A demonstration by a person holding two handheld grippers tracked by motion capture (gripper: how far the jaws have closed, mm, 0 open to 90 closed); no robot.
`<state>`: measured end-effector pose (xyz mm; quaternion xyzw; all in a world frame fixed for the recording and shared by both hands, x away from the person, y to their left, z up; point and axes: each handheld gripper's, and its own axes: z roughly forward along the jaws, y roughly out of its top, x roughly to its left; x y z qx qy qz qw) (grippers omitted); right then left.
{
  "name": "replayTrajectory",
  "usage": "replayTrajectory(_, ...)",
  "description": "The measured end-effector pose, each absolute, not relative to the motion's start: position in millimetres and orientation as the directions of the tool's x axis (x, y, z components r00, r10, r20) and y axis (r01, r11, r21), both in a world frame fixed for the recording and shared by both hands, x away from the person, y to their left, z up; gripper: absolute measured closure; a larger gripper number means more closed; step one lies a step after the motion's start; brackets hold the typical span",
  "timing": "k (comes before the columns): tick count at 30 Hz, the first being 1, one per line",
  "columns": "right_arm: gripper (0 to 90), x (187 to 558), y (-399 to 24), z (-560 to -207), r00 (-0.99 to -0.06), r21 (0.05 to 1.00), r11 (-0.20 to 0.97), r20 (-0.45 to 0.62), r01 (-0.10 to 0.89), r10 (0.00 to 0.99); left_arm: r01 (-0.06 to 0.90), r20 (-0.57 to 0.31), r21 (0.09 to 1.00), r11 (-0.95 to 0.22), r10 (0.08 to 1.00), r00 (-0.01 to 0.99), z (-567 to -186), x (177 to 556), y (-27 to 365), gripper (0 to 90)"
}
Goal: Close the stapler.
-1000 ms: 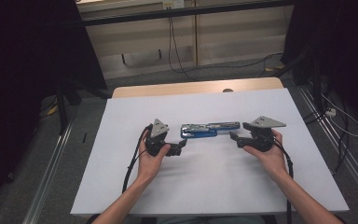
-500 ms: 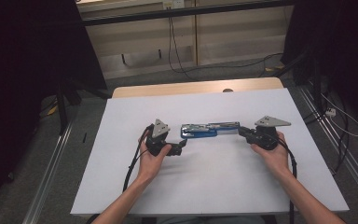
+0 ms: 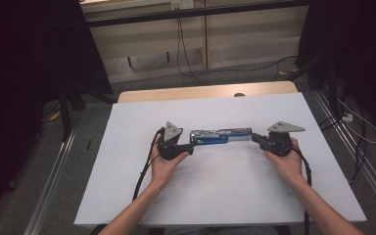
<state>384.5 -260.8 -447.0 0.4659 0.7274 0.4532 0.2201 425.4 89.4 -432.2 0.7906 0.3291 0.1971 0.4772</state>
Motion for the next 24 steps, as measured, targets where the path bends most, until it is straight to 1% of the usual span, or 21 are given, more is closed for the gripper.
replayTrajectory(1, 90.0, 384, -261, -447, -0.473, 0.864, 0.16, 0.098, 0.477, 0.876, 0.335, -0.01, 0.884, -0.327, 0.703, 0.711, -432, 426, 89, 32.8)
replayTrajectory(2, 90.0, 384, -261, -447, -0.474, 0.863, 0.162, 0.099, 0.478, 0.875, 0.337, -0.019, 0.885, -0.322, 0.698, 0.716, -433, 426, 87, 37.6)
replayTrajectory(5, 90.0, 386, -261, -449, -0.471, 0.858, 0.16, 0.104, 0.488, 0.876, 0.343, -0.028, 0.883, -0.319, 0.695, 0.719, -433, 430, 83, 45.2)
replayTrajectory(7, 90.0, 386, -261, -450, -0.469, 0.856, 0.162, 0.103, 0.49, 0.877, 0.354, -0.045, 0.883, -0.31, 0.694, 0.719, -433, 433, 80, 46.2)
replayTrajectory(9, 90.0, 386, -260, -449, -0.474, 0.857, 0.165, 0.102, 0.488, 0.875, 0.357, -0.047, 0.879, -0.315, 0.688, 0.724, -433, 435, 77, 52.1)
replayTrajectory(15, 90.0, 387, -260, -451, -0.472, 0.852, 0.17, 0.099, 0.496, 0.876, 0.353, -0.038, 0.869, -0.348, 0.664, 0.747, -435, 434, 72, 64.3)
replayTrajectory(17, 90.0, 387, -260, -451, -0.474, 0.851, 0.174, 0.098, 0.496, 0.875, 0.358, -0.041, 0.866, -0.349, 0.664, 0.746, -436, 434, 72, 67.9)
replayTrajectory(21, 90.0, 386, -259, -451, -0.48, 0.844, 0.186, 0.095, 0.504, 0.872, 0.37, -0.045, 0.857, -0.358, 0.664, 0.747, -440, 436, 75, 78.7)
replayTrajectory(24, 90.0, 386, -259, -452, -0.484, 0.841, 0.191, 0.094, 0.506, 0.87, 0.382, -0.041, 0.845, -0.375, 0.668, 0.743, -443, 437, 75, 84.5)
